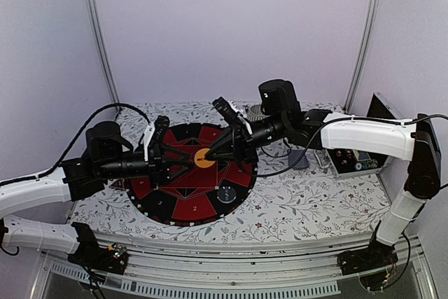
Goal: Distribute texas hold em gaming equipment
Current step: Pass from the right arm to the left
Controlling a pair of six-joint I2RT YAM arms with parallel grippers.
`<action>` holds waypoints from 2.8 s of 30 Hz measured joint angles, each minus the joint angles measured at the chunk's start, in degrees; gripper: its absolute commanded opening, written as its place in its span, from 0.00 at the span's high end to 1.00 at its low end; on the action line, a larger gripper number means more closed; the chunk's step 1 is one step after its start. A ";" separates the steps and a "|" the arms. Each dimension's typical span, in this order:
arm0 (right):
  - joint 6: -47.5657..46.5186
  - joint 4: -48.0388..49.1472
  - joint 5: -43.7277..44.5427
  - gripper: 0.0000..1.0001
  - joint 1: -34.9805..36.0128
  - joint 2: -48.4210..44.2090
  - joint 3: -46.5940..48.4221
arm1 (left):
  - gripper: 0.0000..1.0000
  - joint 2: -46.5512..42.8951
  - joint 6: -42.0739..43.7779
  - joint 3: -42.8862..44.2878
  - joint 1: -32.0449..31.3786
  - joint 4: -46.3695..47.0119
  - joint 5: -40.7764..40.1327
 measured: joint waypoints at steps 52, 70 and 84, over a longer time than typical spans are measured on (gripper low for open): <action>-1.77 -1.75 -2.69 0.97 -0.92 -0.07 1.64 | 0.73 2.86 -0.94 0.74 -0.33 6.69 2.12; 2.01 -2.25 -2.14 0.95 -1.25 2.49 2.51 | 0.67 5.03 -3.10 -1.18 0.07 10.38 3.65; 4.33 -1.90 -0.81 0.95 -0.09 5.01 2.89 | 1.00 7.08 -4.35 -1.25 0.00 15.72 3.87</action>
